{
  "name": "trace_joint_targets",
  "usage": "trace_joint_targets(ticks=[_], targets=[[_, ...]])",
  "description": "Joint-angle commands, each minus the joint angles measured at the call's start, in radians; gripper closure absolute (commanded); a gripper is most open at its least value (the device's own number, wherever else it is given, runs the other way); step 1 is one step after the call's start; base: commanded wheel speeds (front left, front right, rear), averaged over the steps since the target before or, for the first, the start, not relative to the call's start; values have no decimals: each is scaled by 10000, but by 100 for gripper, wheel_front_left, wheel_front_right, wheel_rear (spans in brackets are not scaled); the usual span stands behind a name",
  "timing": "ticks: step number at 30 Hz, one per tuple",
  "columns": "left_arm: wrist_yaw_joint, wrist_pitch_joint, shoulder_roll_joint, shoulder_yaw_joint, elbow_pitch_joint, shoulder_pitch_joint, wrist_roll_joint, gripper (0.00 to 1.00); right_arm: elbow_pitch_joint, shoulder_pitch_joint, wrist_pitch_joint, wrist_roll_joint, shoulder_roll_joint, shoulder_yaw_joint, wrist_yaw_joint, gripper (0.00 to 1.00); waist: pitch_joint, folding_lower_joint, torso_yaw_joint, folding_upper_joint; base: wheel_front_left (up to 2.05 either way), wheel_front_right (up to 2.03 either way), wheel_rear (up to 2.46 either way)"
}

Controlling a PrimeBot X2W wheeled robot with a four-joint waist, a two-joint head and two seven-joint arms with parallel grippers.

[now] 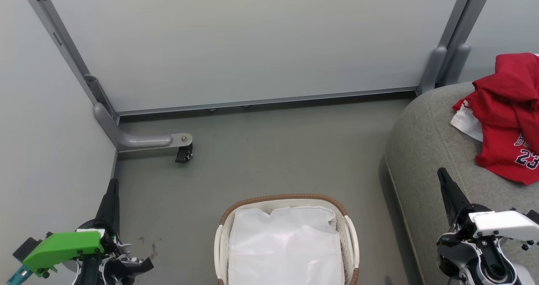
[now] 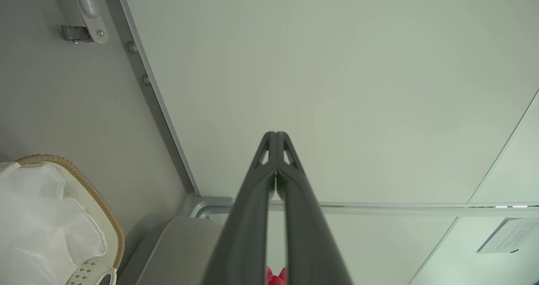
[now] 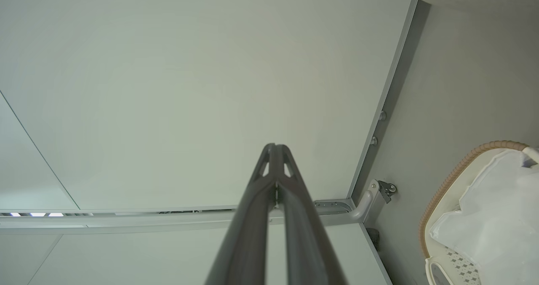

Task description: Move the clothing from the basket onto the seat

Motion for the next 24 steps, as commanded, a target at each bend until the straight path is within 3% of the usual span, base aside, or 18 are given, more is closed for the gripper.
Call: trace_joint_targets(ticks=[1, 24], targets=[[-62, 44, 47, 23, -17, -99, -44, 100, -32, 106, 15, 31, -63, -20, 0, 100, 0, 0, 0, 0, 0, 0, 0], [-62, 43, 47, 21, -19, -98, -43, 100, -32, 106, 14, 31, -63, -19, 0, 100, 0, 0, 0, 0, 0, 0, 0]])
